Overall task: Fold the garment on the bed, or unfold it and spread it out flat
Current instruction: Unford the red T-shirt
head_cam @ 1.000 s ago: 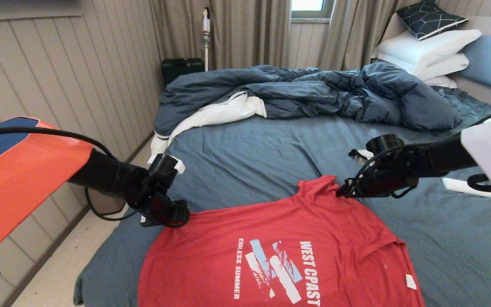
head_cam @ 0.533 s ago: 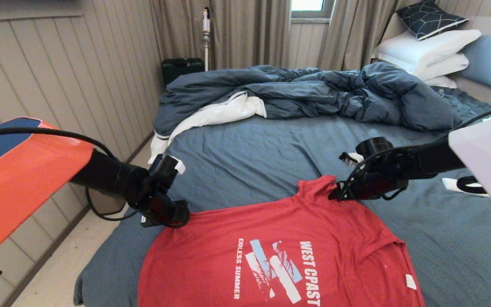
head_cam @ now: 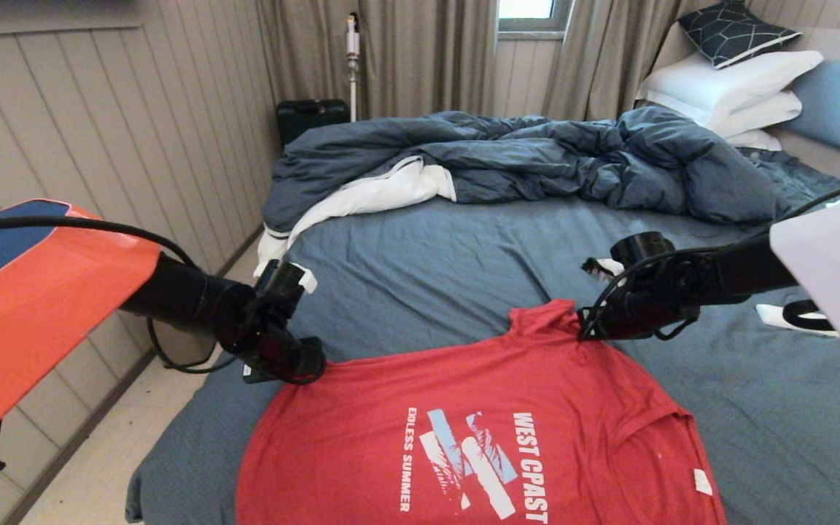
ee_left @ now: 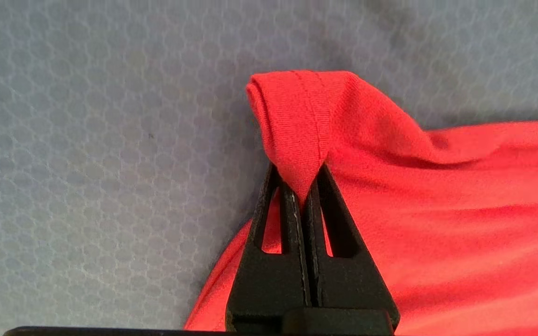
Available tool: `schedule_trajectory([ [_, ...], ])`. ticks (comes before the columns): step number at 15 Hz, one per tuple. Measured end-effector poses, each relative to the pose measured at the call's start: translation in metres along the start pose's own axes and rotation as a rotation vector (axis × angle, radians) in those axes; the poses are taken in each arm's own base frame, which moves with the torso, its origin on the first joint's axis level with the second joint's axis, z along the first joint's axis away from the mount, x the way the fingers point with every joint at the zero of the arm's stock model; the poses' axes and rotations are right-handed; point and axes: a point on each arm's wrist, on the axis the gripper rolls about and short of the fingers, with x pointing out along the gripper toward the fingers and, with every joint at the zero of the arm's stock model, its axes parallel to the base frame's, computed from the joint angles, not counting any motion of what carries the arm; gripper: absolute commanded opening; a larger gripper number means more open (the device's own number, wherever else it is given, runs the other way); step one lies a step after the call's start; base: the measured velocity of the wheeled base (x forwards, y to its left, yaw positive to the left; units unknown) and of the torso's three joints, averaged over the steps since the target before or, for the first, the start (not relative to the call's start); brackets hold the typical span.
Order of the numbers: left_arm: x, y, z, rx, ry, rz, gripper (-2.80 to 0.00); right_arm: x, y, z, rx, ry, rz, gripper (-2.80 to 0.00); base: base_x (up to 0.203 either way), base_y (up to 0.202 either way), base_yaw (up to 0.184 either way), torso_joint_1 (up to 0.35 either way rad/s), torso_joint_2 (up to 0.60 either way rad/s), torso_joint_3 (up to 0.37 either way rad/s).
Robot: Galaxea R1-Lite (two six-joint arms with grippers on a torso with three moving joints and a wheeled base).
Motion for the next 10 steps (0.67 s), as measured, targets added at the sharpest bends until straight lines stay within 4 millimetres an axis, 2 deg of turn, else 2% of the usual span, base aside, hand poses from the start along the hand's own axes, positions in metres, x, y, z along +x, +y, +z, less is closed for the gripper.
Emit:
schedule_trajectory([
  [5,-0.003,-0.003,0.007,-0.001,-0.035,-0.014,-2.8,-0.005,0.002,0.007,0.003,-0.03,-0.007,-2.8,0.0,0.0,0.0,0.0,0.0,0.0],
  [10,-0.013,-0.003,0.036,-0.023,-0.13,-0.042,-2.8,-0.007,0.003,0.025,0.008,-0.091,-0.067,-2.8,0.0,0.0,0.0,0.0,0.0,0.0],
])
